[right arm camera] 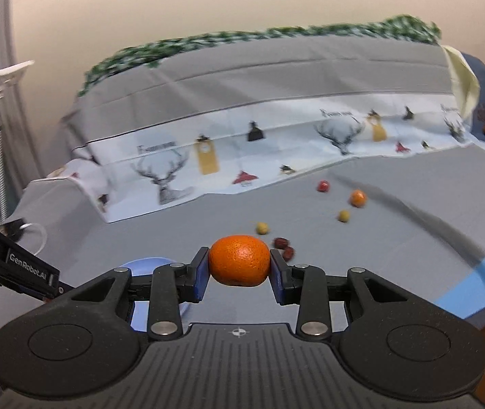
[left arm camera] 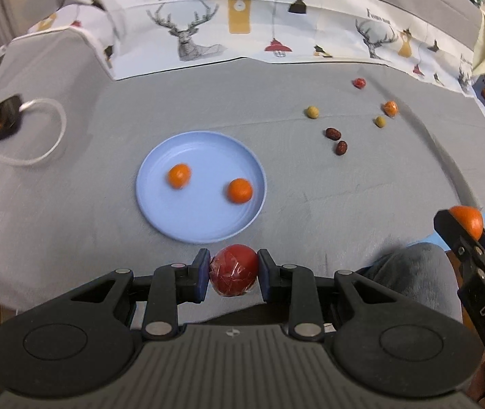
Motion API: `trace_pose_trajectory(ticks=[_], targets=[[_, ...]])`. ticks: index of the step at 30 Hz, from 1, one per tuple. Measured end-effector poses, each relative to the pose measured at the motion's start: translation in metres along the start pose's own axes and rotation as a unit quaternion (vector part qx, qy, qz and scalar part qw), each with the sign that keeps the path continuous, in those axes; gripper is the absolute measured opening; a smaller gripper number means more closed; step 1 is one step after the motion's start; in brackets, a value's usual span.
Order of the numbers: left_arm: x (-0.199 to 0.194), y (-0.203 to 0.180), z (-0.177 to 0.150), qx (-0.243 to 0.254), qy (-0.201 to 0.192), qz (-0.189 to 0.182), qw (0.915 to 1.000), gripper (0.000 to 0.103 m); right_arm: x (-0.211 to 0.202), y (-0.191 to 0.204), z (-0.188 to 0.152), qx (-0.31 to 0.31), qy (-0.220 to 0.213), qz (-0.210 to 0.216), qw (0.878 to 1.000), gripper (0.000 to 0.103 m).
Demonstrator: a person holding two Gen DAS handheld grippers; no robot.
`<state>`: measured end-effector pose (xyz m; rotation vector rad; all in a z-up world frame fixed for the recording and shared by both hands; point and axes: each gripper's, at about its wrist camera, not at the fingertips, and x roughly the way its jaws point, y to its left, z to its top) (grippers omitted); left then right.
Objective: Organize fruits
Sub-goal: 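Carry the tomato and mandarin over the blue plate with both tools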
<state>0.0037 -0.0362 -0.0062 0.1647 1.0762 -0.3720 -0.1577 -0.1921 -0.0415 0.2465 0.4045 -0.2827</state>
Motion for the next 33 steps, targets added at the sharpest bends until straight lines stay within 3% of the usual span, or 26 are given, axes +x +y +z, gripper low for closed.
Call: trace_pose_trajectory(ticks=[14, 33], targets=[[-0.034, 0.04, -0.028, -0.052, -0.032, -0.002, 0.9982, 0.032, -0.024, 0.04, -0.003, -0.047, -0.009, 0.042, 0.998, 0.038], [-0.034, 0.047, -0.022, -0.063, -0.037, -0.002, 0.9973, 0.032, -0.019, 0.044, -0.003, -0.056, -0.004, 0.048, 0.997, 0.038]])
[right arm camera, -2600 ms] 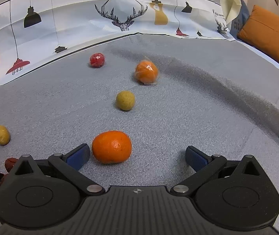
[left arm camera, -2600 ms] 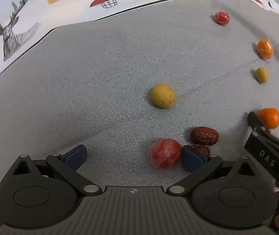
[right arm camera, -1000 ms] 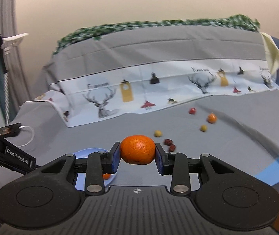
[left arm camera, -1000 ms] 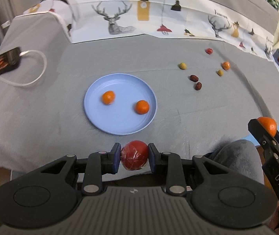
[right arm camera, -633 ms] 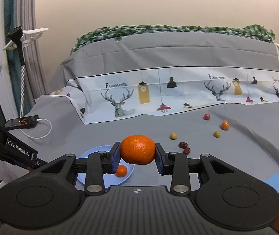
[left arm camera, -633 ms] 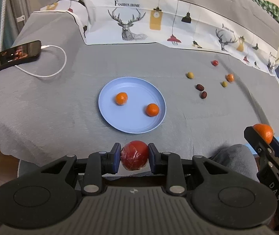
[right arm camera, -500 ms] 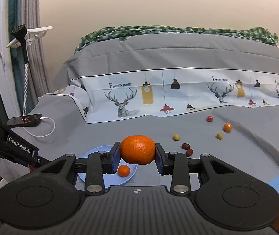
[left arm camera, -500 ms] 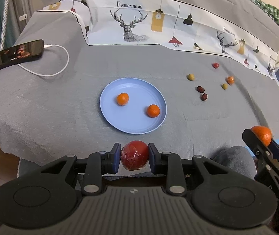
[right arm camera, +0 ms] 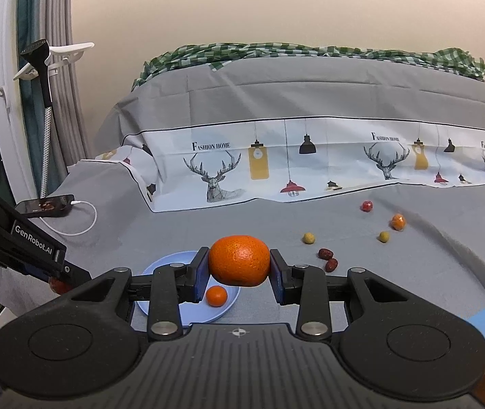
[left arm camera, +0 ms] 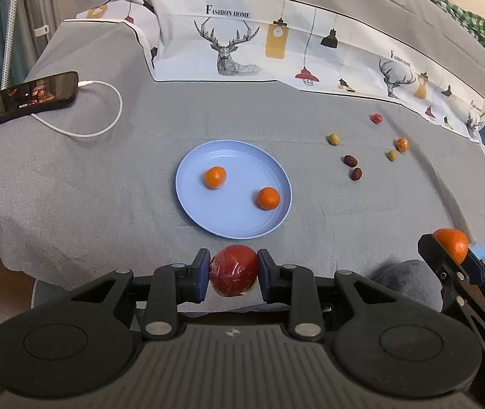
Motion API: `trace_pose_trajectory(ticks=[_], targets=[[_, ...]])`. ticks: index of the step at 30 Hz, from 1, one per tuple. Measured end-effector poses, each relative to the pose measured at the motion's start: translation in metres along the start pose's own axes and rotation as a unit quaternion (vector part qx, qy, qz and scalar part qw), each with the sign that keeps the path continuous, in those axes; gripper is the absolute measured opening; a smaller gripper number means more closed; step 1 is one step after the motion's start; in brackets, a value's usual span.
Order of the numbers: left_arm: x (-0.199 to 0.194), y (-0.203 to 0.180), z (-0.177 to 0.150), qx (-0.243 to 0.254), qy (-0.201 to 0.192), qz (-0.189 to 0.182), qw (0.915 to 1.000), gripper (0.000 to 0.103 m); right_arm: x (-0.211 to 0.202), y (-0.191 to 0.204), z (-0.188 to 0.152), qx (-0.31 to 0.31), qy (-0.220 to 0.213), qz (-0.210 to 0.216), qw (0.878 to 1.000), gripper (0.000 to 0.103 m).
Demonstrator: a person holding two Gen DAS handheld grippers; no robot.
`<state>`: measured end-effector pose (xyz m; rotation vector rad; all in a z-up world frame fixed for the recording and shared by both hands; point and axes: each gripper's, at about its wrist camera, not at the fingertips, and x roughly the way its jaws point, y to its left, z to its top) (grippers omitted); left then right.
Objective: Organize fruits
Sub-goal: 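Carry the tomato and mandarin over the blue plate with both tools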
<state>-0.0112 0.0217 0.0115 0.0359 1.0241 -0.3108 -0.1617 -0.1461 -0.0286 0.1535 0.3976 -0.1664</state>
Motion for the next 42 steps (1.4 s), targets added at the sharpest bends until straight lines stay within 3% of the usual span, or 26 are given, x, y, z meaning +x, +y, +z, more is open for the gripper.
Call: trace_pose_trajectory(ticks=[28, 42], targets=[[0.026, 0.01, 0.034, -0.021, 0.0, 0.011, 0.9997, 0.032, 0.041, -0.005, 0.001, -0.004, 0.025, 0.002, 1.0, 0.038], [0.107, 0.017, 0.071, -0.017, 0.05, 0.015, 0.9985, 0.032, 0.123, 0.008, -0.003, -0.024, 0.084, 0.003, 0.996, 0.038]])
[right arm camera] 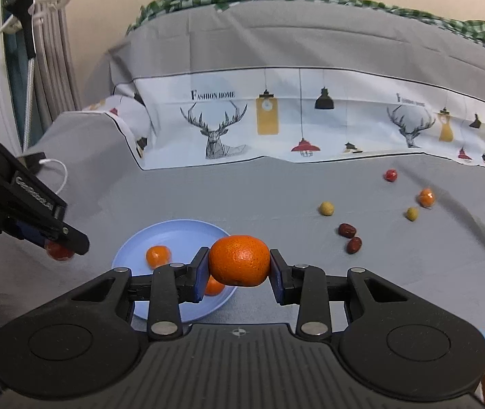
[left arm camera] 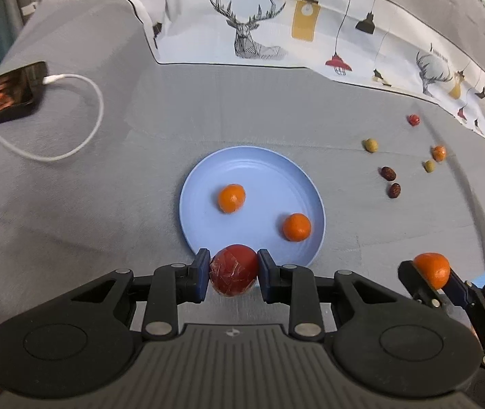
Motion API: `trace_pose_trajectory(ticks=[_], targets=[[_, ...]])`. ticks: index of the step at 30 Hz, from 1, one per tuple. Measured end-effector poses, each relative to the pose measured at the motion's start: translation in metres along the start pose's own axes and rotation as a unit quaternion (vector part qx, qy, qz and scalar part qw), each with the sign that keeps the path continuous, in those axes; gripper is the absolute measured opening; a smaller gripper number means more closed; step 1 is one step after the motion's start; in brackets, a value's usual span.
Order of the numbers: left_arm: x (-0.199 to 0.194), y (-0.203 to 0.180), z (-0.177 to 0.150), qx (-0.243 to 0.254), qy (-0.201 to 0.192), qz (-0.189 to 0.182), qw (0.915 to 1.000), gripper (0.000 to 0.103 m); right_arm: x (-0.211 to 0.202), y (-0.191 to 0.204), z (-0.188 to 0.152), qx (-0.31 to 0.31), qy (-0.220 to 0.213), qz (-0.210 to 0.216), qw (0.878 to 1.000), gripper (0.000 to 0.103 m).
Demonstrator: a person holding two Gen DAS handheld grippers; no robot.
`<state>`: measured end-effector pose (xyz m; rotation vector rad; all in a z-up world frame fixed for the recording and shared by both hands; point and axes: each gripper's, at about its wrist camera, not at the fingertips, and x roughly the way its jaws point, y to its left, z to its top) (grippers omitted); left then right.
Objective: Organize fruits
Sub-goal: 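Carry the tomato and mandarin over the blue plate with both tools, then open both tools to release the tomato and mandarin onto the plate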
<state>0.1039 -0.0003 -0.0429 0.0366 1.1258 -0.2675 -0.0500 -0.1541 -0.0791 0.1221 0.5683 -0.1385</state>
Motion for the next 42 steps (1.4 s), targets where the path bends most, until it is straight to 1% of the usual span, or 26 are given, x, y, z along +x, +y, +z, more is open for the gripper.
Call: trace_pose_trajectory(ticks=[3, 7, 14, 18, 22, 24, 30, 34, 35, 36, 37, 38, 39, 40, 41, 42], targets=[[0.015, 0.001, 0.009, 0.003, 0.002, 0.003, 1.0, 0.032, 0.019, 0.004, 0.002, -0.001, 0.014, 0.01, 1.0, 0.038], [0.038, 0.006, 0.018, 0.003, 0.016, 0.004, 0.9999, 0.032, 0.044, 0.015, 0.003, -0.016, 0.034, 0.024, 0.999, 0.038], [0.074, 0.009, 0.027, 0.025, 0.027, 0.018, 0.9992, 0.032, 0.084, 0.03, 0.002, -0.035, 0.064, 0.046, 0.996, 0.038], [0.094, 0.012, 0.032, 0.028, 0.035, 0.023, 0.9987, 0.032, 0.105, 0.032, 0.003, -0.046, 0.074, 0.047, 0.995, 0.038], [0.11, 0.009, 0.037, 0.043, 0.038, 0.029, 0.9979, 0.032, 0.12, 0.035, -0.001, -0.068, 0.081, 0.053, 0.993, 0.038], [0.119, 0.009, 0.04, 0.049, 0.039, 0.032, 0.9975, 0.032, 0.129, 0.036, -0.004, -0.07, 0.094, 0.058, 0.991, 0.038], [0.144, 0.009, 0.046, 0.064, 0.048, 0.045, 0.9958, 0.032, 0.153, 0.04, -0.01, -0.073, 0.11, 0.057, 0.99, 0.038], [0.148, 0.008, 0.051, 0.077, 0.033, 0.054, 0.9951, 0.033, 0.166, 0.044, -0.01, -0.085, 0.11, 0.06, 0.988, 0.038], [0.148, 0.008, 0.052, 0.076, 0.029, 0.054, 0.9952, 0.036, 0.169, 0.045, -0.01, -0.089, 0.109, 0.06, 0.988, 0.038], [0.147, 0.008, 0.053, 0.076, 0.027, 0.052, 0.9954, 0.054, 0.171, 0.046, -0.009, -0.091, 0.108, 0.059, 0.988, 0.039], [0.144, 0.009, 0.055, 0.076, 0.024, 0.046, 0.9958, 0.079, 0.173, 0.046, -0.007, -0.091, 0.109, 0.057, 0.988, 0.04], [0.14, 0.01, 0.055, 0.073, 0.016, 0.042, 0.9963, 0.09, 0.173, 0.045, -0.005, -0.09, 0.108, 0.061, 0.988, 0.048], [0.132, 0.011, 0.054, 0.068, 0.0, 0.045, 0.9967, 0.102, 0.17, 0.045, -0.003, -0.087, 0.105, 0.067, 0.988, 0.061], [0.124, 0.011, 0.053, 0.066, -0.014, 0.049, 0.9965, 0.103, 0.167, 0.044, -0.001, -0.084, 0.1, 0.07, 0.989, 0.066], [0.118, 0.011, 0.051, 0.068, -0.024, 0.052, 0.996, 0.103, 0.163, 0.043, 0.0, -0.084, 0.095, 0.07, 0.989, 0.077], [0.112, 0.011, 0.049, 0.073, -0.027, 0.054, 0.9955, 0.103, 0.157, 0.043, 0.001, -0.086, 0.094, 0.069, 0.989, 0.085]])
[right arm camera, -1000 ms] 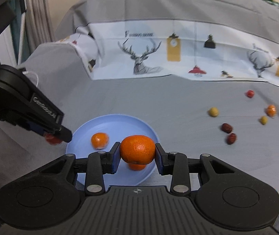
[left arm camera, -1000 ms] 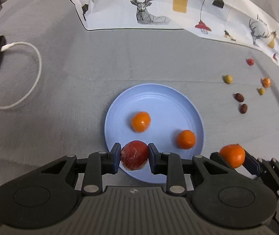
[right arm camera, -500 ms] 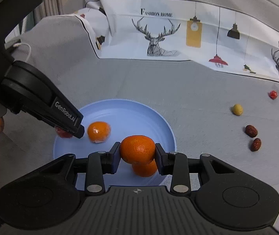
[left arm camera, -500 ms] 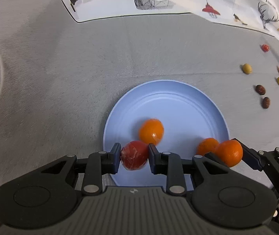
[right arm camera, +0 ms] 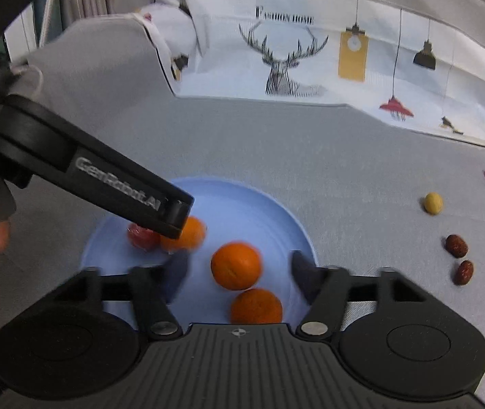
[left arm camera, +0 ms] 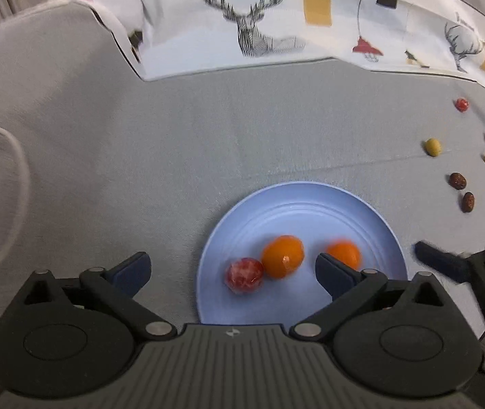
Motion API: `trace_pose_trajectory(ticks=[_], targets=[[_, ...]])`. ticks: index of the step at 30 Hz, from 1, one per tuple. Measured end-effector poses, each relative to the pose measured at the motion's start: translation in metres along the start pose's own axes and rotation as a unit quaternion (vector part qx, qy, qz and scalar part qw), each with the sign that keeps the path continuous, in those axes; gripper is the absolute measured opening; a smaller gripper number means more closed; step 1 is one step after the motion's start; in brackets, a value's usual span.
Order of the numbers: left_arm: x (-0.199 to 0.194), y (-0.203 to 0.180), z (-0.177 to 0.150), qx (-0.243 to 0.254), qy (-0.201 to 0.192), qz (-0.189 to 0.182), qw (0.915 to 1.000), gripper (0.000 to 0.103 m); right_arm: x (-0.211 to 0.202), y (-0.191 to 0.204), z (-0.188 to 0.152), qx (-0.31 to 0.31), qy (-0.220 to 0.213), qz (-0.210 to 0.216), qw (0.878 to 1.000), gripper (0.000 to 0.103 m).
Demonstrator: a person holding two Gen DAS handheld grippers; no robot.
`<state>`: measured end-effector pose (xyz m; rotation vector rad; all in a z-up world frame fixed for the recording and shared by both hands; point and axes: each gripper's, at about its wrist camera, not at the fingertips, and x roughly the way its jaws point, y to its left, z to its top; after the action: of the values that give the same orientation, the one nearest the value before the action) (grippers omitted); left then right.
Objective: Organize fruits
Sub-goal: 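Open both tools to release the tomato and mandarin onto the plate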
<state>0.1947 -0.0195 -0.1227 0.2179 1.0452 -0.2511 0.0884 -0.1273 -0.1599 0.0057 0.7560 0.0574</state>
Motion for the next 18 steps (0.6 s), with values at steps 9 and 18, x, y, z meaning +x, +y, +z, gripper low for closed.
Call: trace_pose_trajectory(ticks=[9, 18], targets=[[-0.061, 0.003, -0.043, -0.009, 0.02, 0.016, 0.9996, 0.103, -0.081, 0.004, -0.031, 0.03, 0.015, 0.022, 0.999, 0.099], [-0.133, 0.008, -0.1, -0.046, -0.003, 0.021, 0.9987, 0.103, -0.148, 0.019, -0.044, 0.031, -0.039, -0.001, 0.999, 0.102]])
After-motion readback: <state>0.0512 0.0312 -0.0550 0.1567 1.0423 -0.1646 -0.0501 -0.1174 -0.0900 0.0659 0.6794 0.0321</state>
